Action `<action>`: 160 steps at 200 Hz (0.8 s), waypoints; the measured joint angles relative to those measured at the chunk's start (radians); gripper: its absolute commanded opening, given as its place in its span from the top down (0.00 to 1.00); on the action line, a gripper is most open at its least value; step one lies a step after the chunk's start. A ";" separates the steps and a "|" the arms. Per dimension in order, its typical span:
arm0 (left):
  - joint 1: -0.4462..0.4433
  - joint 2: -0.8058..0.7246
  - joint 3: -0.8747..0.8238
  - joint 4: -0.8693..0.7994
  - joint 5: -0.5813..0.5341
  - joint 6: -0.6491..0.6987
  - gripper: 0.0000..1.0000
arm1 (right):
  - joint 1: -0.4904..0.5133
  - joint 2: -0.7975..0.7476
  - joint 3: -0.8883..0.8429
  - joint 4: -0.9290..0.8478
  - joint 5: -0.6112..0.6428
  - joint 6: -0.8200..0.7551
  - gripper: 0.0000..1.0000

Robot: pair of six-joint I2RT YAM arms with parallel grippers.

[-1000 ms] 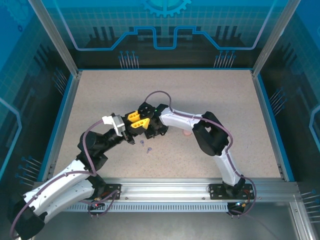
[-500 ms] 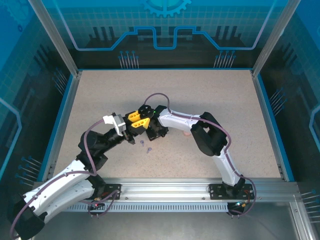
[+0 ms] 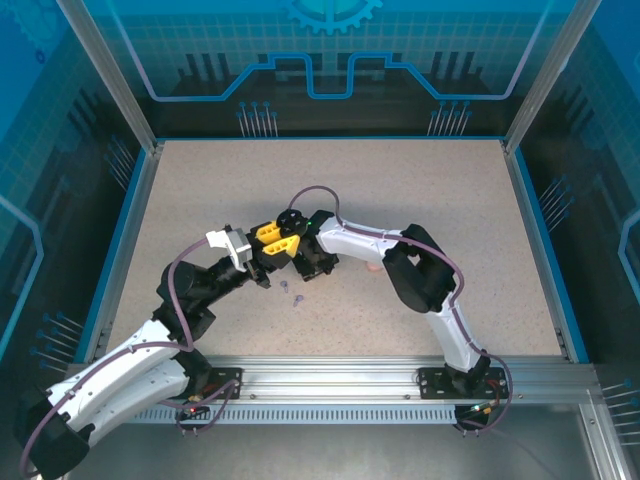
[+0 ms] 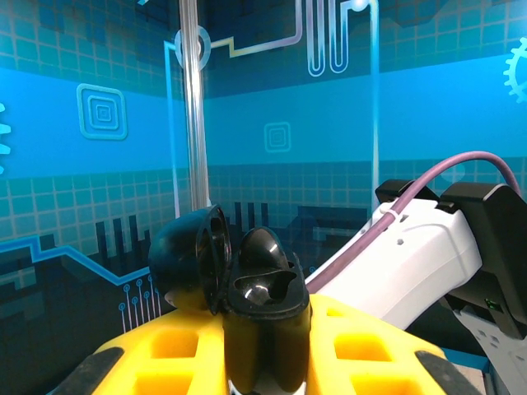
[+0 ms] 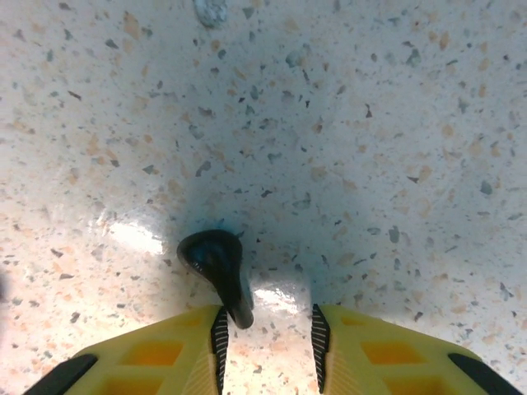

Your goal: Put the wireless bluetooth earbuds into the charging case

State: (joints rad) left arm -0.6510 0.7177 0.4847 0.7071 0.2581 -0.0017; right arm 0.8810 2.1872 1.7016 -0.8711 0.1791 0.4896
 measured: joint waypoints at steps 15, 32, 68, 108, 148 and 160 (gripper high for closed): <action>0.000 0.000 0.000 0.000 0.000 0.000 1.00 | 0.000 -0.020 0.000 0.003 -0.007 0.000 0.63; 0.000 0.000 0.000 0.000 0.000 0.000 1.00 | 0.000 -0.038 0.002 0.008 -0.014 0.000 0.63; 0.000 -0.002 0.000 -0.002 0.000 0.000 1.00 | -0.008 -0.035 0.047 -0.003 -0.023 -0.001 0.61; 0.000 -0.009 0.000 -0.006 0.000 0.000 1.00 | -0.011 0.006 0.117 -0.008 -0.023 -0.016 0.60; 0.000 -0.010 0.000 -0.007 0.000 0.000 1.00 | -0.011 0.071 0.151 -0.027 -0.026 -0.027 0.60; 0.000 -0.010 0.000 -0.007 0.000 0.000 1.00 | -0.011 0.085 0.158 -0.031 -0.029 -0.027 0.60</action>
State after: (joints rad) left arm -0.6510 0.7074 0.4847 0.6998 0.2577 -0.0017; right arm 0.8700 2.2723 1.8591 -0.9020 0.1501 0.4625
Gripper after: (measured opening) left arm 0.211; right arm 0.402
